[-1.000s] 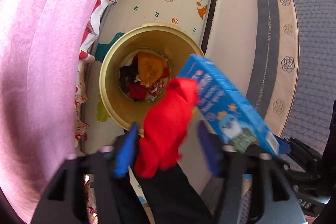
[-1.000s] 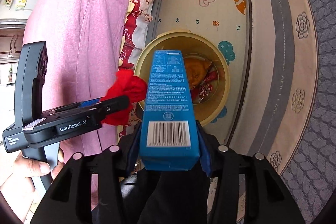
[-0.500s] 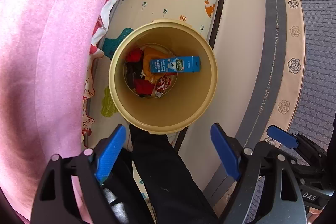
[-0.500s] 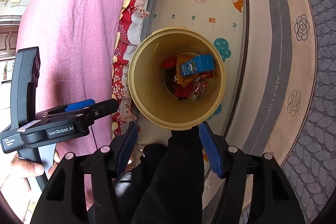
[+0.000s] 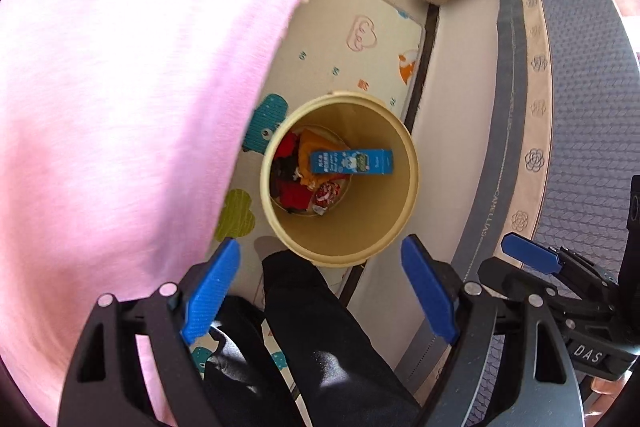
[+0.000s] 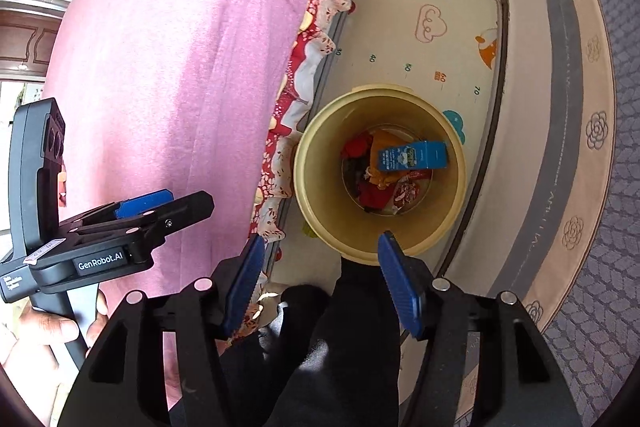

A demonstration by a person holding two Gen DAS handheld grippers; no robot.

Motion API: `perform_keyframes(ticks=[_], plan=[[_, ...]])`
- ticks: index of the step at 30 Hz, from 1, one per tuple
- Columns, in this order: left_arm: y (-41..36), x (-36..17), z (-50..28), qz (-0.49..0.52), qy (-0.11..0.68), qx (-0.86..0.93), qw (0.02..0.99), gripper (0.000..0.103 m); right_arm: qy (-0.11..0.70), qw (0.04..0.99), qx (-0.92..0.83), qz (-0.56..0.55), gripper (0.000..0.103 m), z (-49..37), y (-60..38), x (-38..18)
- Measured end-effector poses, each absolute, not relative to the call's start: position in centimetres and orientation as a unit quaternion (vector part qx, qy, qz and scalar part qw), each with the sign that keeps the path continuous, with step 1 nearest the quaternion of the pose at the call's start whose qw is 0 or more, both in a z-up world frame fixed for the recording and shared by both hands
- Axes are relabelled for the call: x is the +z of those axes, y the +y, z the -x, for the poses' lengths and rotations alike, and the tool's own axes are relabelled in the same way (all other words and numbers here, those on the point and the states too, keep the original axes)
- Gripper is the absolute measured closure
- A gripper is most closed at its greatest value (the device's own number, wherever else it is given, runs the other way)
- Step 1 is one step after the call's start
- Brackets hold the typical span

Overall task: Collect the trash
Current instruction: 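Move both tools back to the last items on the bed, then grasp the pink sock with the left tool while the right tool grasps the amber bottle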

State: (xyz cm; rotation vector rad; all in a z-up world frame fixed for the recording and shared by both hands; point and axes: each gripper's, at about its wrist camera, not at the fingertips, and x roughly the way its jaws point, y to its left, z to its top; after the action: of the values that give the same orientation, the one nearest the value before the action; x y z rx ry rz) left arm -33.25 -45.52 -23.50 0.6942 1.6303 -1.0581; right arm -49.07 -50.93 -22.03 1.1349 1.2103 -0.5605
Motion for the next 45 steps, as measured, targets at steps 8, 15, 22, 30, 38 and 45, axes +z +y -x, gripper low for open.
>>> perform_keyframes(ticks=[8, 15, 22, 30, 38, 45], plan=[[-36.8, -19.1, 24.2, -0.21, 0.68, -0.395, 0.581, 0.021, 0.555, 0.687, -0.188, -0.429, 0.047, 39.0, -46.5, -18.2], [-26.3, -15.2, 14.4, -0.143, 0.662, -0.331, 0.657, 0.021, 0.575, 0.725, -0.117, -0.361, 0.047, 27.9, -39.9, -15.3], [-16.0, -12.8, 4.3, -0.094, 0.642, -0.255, 0.717, 0.021, 0.573, 0.763, -0.038, -0.296, 0.047, 16.3, -32.8, -12.8], [-11.2, -11.7, -3.7, -0.068, 0.627, -0.209, 0.747, 0.021, 0.568, 0.784, 0.018, -0.25, 0.047, 4.1, -29.4, -11.3], [-11.4, -14.8, -10.8, -0.059, 0.64, -0.178, 0.745, 0.021, 0.584, 0.777, 0.045, -0.231, 0.047, -5.0, -29.6, -13.4], [-12.3, -19.2, -16.0, -0.055, 0.663, -0.17, 0.727, 0.021, 0.602, 0.764, 0.055, -0.226, 0.047, -10.3, -30.2, -16.4]])
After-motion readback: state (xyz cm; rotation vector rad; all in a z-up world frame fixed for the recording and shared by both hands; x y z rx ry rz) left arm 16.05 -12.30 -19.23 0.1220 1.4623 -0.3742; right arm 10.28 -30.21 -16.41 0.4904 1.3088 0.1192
